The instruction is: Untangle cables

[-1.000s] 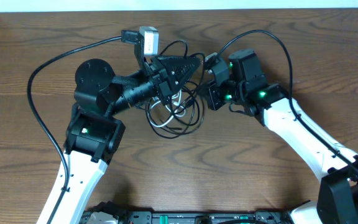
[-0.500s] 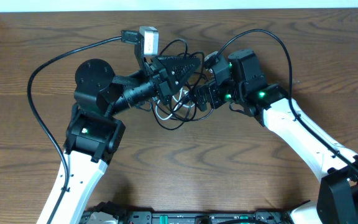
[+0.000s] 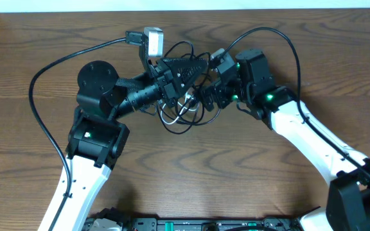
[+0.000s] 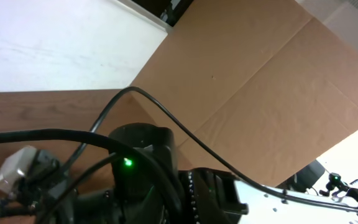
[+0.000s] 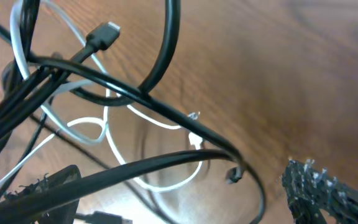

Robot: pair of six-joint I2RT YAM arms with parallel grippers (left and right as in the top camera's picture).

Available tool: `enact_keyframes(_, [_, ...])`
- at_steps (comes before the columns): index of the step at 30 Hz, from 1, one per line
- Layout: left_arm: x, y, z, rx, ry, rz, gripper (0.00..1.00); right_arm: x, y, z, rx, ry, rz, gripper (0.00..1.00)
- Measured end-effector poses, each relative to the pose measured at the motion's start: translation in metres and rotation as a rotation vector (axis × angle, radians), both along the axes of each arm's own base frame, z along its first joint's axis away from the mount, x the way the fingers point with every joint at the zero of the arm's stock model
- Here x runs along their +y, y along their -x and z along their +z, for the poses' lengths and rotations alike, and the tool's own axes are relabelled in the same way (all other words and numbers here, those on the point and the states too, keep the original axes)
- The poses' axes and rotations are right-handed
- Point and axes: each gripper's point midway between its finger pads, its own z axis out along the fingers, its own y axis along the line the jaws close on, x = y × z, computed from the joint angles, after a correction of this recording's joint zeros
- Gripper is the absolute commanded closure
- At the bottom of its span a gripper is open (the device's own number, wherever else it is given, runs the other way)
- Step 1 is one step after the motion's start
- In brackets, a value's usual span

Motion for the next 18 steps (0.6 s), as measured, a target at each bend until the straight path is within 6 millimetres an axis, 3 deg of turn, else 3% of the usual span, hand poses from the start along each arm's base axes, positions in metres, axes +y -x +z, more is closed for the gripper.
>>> enact_keyframes(7, [0.0, 0.001, 0.0, 0.015, 0.007, -0.004, 0.92, 0.009, -0.015, -0.045, 0.036, 0.026, 0.0, 0.01])
enact_keyframes(8, [0.0, 0.001, 0.0, 0.015, 0.007, -0.005, 0.92, 0.011, -0.016, -0.053, 0.044, 0.03, 0.002, 0.09])
enact_keyframes(10, [0.0, 0.001, 0.0, 0.016, 0.007, -0.006, 0.92, 0.015, -0.016, -0.059, 0.043, 0.033, 0.01, 0.48])
enact_keyframes(11, [-0.001, 0.001, 0.0, 0.015, 0.006, -0.008, 0.92, 0.017, -0.016, -0.06, 0.045, 0.031, 0.011, 0.79])
enact_keyframes(12, [-0.001, 0.001, 0.0, 0.015, 0.006, -0.009, 0.92, 0.018, -0.015, -0.061, 0.048, 0.031, 0.011, 0.99])
enact_keyframes(18, [-0.001, 0.003, 0.0, 0.016, 0.006, -0.017, 0.92, 0.014, -0.01, -0.067, 0.101, 0.035, -0.01, 0.99])
